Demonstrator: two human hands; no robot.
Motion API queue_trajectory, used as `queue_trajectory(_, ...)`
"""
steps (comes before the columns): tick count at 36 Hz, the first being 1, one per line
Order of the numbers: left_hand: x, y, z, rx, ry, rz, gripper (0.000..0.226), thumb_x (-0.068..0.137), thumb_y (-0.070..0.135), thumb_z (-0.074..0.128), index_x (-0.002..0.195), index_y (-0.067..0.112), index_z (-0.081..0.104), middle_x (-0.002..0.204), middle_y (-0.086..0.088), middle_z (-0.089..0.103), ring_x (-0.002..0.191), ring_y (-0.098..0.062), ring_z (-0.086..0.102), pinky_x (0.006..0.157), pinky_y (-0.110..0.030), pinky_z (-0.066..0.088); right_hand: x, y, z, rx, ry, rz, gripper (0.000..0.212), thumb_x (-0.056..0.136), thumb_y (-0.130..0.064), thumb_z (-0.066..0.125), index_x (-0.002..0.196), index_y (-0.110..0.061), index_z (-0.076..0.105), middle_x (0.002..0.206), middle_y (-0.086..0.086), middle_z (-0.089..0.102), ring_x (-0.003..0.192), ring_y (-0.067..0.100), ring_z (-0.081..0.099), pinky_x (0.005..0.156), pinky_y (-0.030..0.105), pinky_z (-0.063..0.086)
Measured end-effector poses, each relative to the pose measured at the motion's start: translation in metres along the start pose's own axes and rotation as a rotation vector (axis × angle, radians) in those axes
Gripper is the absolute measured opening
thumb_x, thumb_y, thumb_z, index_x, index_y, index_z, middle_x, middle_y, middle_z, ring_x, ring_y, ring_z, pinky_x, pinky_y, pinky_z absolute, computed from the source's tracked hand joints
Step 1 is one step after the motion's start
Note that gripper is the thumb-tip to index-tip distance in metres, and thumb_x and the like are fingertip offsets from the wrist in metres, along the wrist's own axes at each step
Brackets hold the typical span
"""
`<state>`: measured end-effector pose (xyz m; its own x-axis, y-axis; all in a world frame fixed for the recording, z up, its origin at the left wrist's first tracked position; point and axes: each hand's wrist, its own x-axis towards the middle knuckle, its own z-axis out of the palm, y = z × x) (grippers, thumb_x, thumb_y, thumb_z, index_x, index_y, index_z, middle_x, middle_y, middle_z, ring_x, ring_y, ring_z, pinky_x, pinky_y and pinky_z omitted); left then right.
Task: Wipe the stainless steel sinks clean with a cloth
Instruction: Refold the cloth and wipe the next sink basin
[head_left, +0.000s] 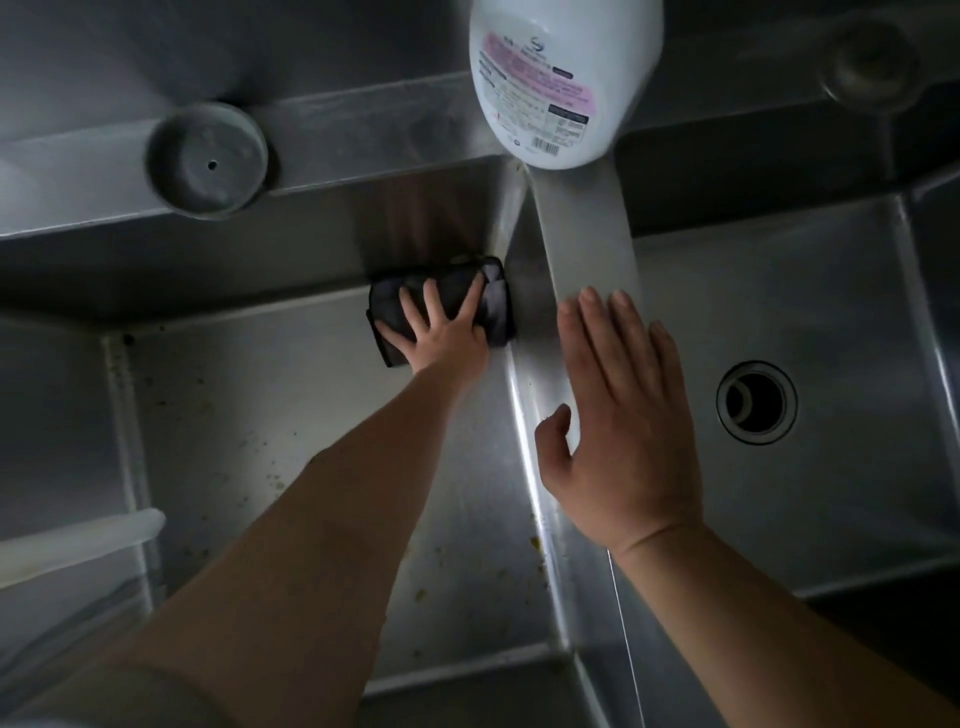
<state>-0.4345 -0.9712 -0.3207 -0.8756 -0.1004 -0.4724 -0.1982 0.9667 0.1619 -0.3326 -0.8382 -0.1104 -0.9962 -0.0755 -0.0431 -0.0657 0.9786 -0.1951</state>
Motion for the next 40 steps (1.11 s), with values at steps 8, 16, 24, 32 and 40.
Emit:
queue_trajectory(8, 0.013, 0.017, -0.002, 0.235, -0.068, -0.022, 0.065, 0.095, 0.052, 0.029, 0.148, 0.05, -0.009, 0.157, -0.012, 0.0, 0.142, -0.054, -0.006, 0.083, -0.086, -0.012, 0.0, -0.001, -0.001, -0.008, 0.006, -0.003, 0.079, 0.081, -0.022, 0.051, 0.155, -0.009, 0.026, 0.163, 0.01, 0.024, 0.152, 0.029, 0.016, 0.122, 0.052, 0.017)
queue_trajectory(16, 0.012, 0.019, -0.013, 0.16, -0.13, -0.027, 0.069, 0.096, 0.049, 0.038, 0.147, 0.056, -0.009, 0.16, -0.01, -0.004, 0.143, -0.053, -0.01, 0.088, -0.088, -0.005, 0.0, -0.002, 0.0, -0.002, 0.005, 0.009, 0.077, 0.082, -0.025, 0.044, 0.155, -0.01, 0.025, 0.163, 0.009, 0.022, 0.152, 0.028, 0.015, 0.122, 0.051, 0.016)
queue_trajectory(24, 0.006, 0.001, -0.025, 0.205, -0.213, 0.12, 0.075, 0.091, 0.055, 0.048, 0.145, 0.058, -0.005, 0.162, -0.008, -0.008, 0.144, -0.051, -0.009, 0.095, -0.086, 0.003, 0.0, -0.003, -0.002, -0.005, -0.027, 0.017, 0.077, 0.084, -0.026, 0.039, 0.156, -0.011, 0.021, 0.164, 0.007, 0.019, 0.153, 0.026, 0.012, 0.122, 0.051, 0.015)
queue_trajectory(32, -0.058, -0.047, 0.009, 0.287, -0.181, 0.311, 0.064, 0.091, 0.058, 0.029, 0.14, 0.062, -0.012, 0.163, -0.004, -0.001, 0.147, -0.043, -0.007, 0.098, -0.082, -0.004, -0.001, -0.003, -0.003, 0.011, -0.023, 0.007, 0.077, 0.085, -0.022, 0.049, 0.156, -0.01, 0.022, 0.164, 0.008, 0.019, 0.153, 0.026, 0.012, 0.123, 0.05, 0.013)
queue_trajectory(40, -0.024, -0.005, 0.005, 0.021, -0.137, -0.176, 0.067, 0.091, 0.057, 0.03, 0.141, 0.061, -0.014, 0.165, -0.004, -0.005, 0.147, -0.044, -0.009, 0.088, -0.085, -0.011, -0.001, -0.004, -0.001, 0.015, -0.017, 0.025, 0.079, 0.082, -0.023, 0.046, 0.156, -0.011, 0.022, 0.164, 0.007, 0.019, 0.153, 0.026, 0.012, 0.122, 0.051, 0.015)
